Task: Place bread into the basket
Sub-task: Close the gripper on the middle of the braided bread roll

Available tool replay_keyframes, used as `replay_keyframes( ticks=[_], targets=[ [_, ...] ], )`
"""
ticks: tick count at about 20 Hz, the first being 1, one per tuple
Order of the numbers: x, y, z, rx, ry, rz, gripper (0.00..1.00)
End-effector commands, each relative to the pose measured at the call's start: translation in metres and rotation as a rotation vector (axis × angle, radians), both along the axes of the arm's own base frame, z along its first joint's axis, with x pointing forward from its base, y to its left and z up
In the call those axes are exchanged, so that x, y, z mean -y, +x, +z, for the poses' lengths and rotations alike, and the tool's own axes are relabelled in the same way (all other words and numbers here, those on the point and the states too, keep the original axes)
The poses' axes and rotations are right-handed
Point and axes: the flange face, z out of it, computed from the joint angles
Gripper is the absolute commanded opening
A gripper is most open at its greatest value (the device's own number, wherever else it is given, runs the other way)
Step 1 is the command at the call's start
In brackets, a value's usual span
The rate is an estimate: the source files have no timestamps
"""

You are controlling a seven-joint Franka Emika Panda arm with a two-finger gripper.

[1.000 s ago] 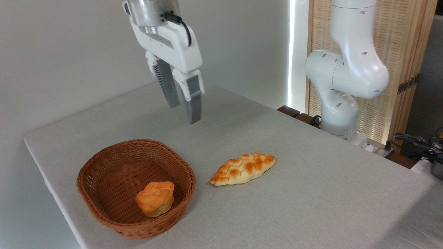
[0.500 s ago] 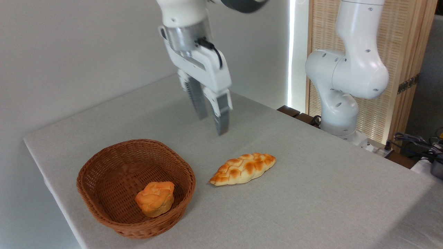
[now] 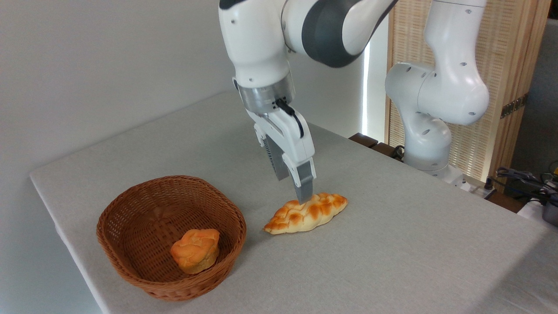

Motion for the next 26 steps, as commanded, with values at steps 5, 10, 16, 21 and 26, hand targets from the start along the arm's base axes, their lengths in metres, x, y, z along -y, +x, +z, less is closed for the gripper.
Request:
replay_keyframes(
  ticks=[5, 10, 16, 21, 26],
  targets=[
    [0.000, -0.002, -0.028, -0.014, 0.003, -0.093, 1.00],
    [0.000, -0.004, -0.040, -0.037, 0.015, -0.099, 1.00],
    [-0.003, -0.005, -0.044, -0.046, 0.042, -0.113, 1.00],
    [-0.003, -0.008, -0.061, -0.053, 0.045, -0.113, 1.00],
    [-0.002, -0.008, -0.067, -0.052, 0.044, -0.116, 1.00]
  ],
)
